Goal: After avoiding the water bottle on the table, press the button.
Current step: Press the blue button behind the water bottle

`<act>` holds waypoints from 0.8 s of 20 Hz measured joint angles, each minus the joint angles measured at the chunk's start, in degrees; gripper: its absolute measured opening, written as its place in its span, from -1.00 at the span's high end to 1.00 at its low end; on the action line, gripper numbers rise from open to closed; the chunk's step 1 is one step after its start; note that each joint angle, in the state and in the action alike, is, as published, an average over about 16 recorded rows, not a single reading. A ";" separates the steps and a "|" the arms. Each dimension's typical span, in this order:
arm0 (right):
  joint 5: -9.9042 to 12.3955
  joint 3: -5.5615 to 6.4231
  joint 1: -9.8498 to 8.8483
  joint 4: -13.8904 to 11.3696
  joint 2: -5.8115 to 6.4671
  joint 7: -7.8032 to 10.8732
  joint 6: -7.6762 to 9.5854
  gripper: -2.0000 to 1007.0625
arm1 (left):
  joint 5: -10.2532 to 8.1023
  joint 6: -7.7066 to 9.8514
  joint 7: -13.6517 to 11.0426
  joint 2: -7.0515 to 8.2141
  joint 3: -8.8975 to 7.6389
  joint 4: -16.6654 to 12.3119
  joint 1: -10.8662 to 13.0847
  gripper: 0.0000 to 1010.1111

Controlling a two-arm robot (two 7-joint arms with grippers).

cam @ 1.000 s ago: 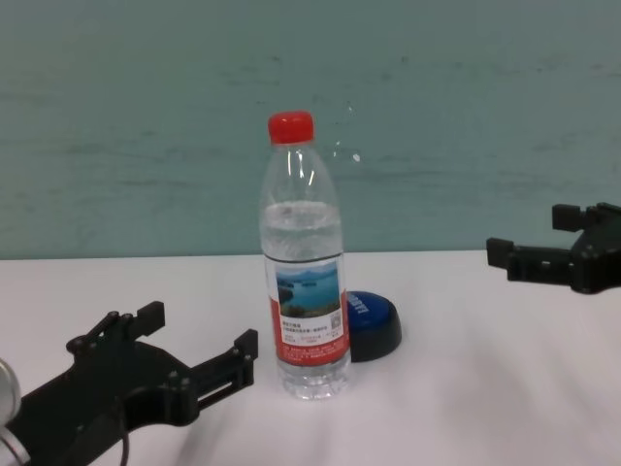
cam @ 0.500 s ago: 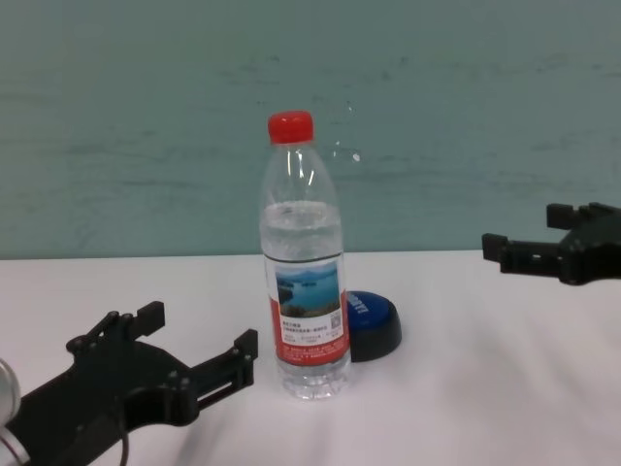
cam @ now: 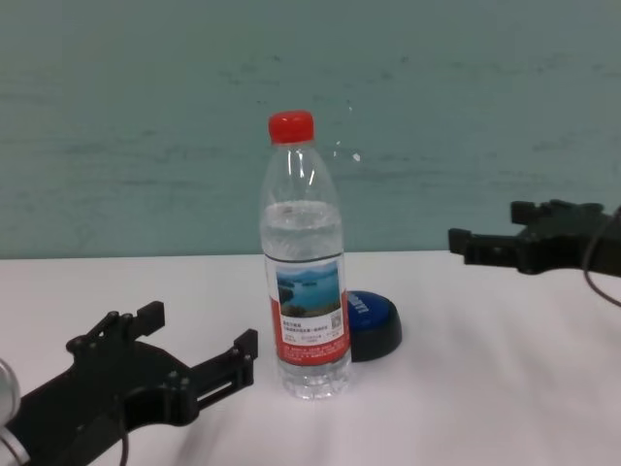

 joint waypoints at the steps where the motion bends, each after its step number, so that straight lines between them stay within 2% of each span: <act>1: -0.17 -0.31 0.66 0.77 -0.33 0.12 -0.04 -0.99 | 0.00 0.00 0.00 0.00 0.00 0.00 0.00 -0.98; 10: -1.77 -2.75 6.23 7.38 -3.10 1.24 -0.53 -0.99 | 0.00 0.00 0.00 0.00 0.00 0.00 0.00 -0.98; 16: -2.59 -3.85 8.89 10.54 -4.57 1.85 -0.86 -0.99 | 0.00 0.00 0.00 0.00 0.00 0.00 0.00 -0.98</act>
